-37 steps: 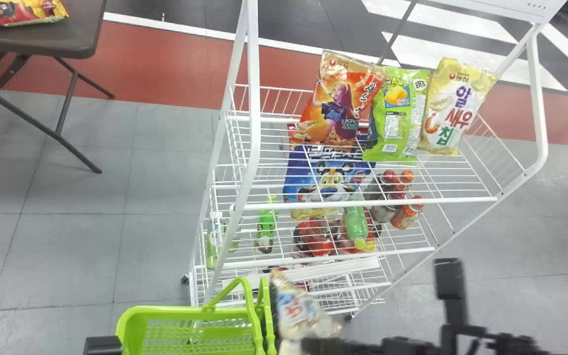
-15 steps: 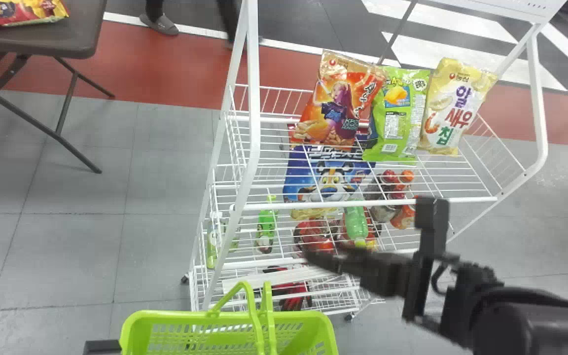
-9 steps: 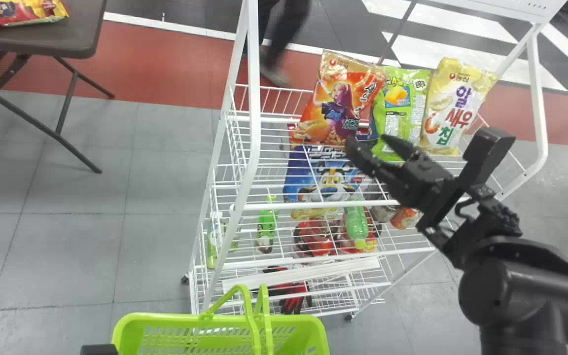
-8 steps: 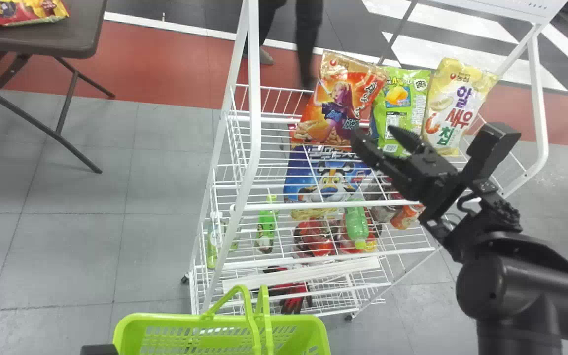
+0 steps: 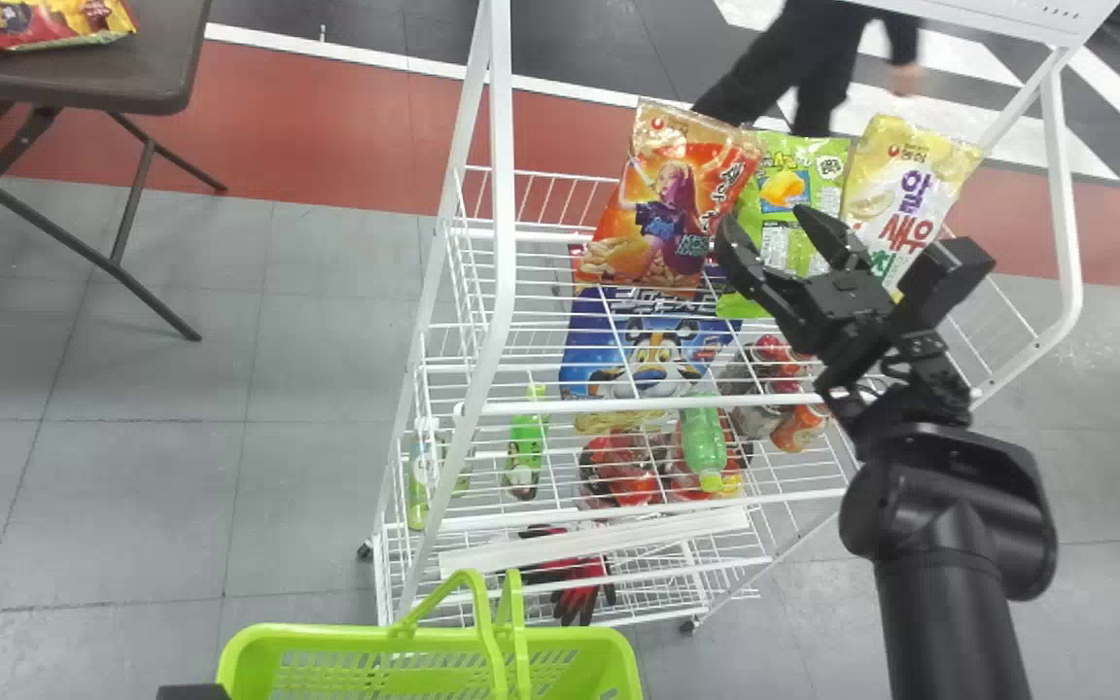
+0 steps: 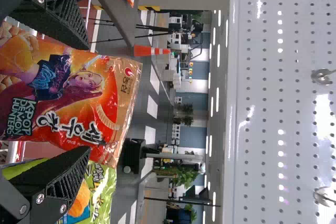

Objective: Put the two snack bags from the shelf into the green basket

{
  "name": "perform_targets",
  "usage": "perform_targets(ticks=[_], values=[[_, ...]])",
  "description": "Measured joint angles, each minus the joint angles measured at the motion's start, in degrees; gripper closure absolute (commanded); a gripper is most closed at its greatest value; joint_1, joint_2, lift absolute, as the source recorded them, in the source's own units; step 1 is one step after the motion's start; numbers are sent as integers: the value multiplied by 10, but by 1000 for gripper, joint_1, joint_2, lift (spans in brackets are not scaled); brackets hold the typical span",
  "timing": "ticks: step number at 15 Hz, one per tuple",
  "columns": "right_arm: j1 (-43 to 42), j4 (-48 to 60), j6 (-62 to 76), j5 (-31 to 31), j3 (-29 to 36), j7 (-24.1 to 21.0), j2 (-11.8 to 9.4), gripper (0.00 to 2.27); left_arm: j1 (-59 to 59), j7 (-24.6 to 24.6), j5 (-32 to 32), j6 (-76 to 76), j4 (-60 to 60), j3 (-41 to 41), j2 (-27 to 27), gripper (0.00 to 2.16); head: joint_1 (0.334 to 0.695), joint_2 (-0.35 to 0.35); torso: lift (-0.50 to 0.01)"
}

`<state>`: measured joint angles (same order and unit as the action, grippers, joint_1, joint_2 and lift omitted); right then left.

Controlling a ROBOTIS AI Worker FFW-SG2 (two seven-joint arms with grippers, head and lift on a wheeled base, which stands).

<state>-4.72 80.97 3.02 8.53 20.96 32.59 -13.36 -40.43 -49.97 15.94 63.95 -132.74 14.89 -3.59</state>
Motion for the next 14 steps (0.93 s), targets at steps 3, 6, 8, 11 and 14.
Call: perform_targets(ticks=[3,6,8,11,14], values=[[-52,-90,40,-19,-26,-12,0,151,0,0,0,-1,0,-2,1,2074,695,-350,-1],[-91,-153,60,-35,-49,-32,0,147,0,-4,0,-2,1,-6,2,2074,695,-350,-1],[-111,-189,66,-47,-58,-44,0,147,-2,-7,0,-4,1,-11,2,2074,695,-350,-1],[-131,-235,89,-65,-68,-66,1,147,-5,-10,1,-11,0,-15,2,2074,695,-350,-1],[-158,-282,98,-82,-71,-92,0,120,-5,-16,4,-14,2,-20,2,2074,695,-350,-1]])
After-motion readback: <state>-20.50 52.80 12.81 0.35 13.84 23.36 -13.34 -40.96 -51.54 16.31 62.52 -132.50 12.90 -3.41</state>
